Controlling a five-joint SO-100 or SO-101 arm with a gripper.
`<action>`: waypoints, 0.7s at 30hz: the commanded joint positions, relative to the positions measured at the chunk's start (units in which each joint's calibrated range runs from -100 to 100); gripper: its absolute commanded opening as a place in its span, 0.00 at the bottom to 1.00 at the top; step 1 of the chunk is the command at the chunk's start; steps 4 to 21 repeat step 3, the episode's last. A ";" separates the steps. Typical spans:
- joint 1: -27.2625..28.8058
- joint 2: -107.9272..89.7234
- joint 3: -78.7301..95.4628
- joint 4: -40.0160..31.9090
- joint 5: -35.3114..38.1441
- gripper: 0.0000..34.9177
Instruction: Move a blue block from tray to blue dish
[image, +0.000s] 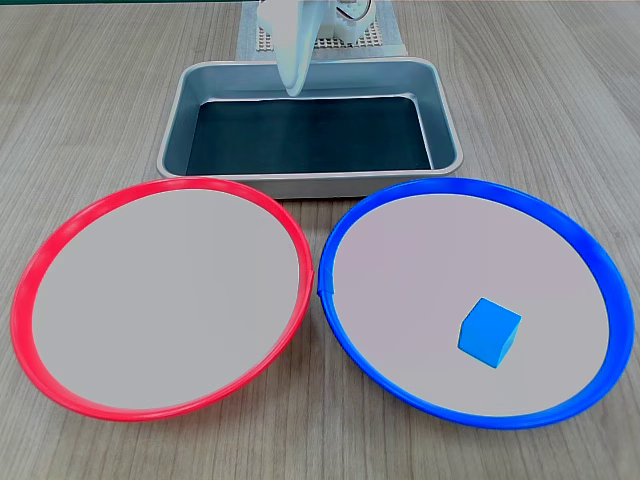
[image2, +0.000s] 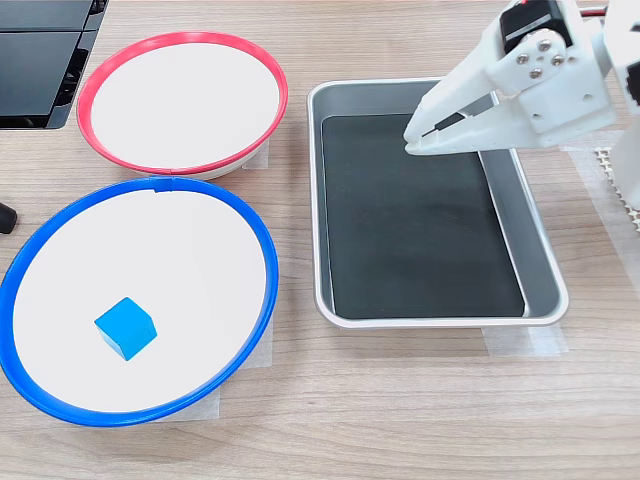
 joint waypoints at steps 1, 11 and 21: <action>-0.28 -0.26 0.00 0.11 0.15 0.01; -0.28 -0.26 0.00 0.11 0.15 0.01; -0.28 -0.26 0.00 0.11 0.15 0.01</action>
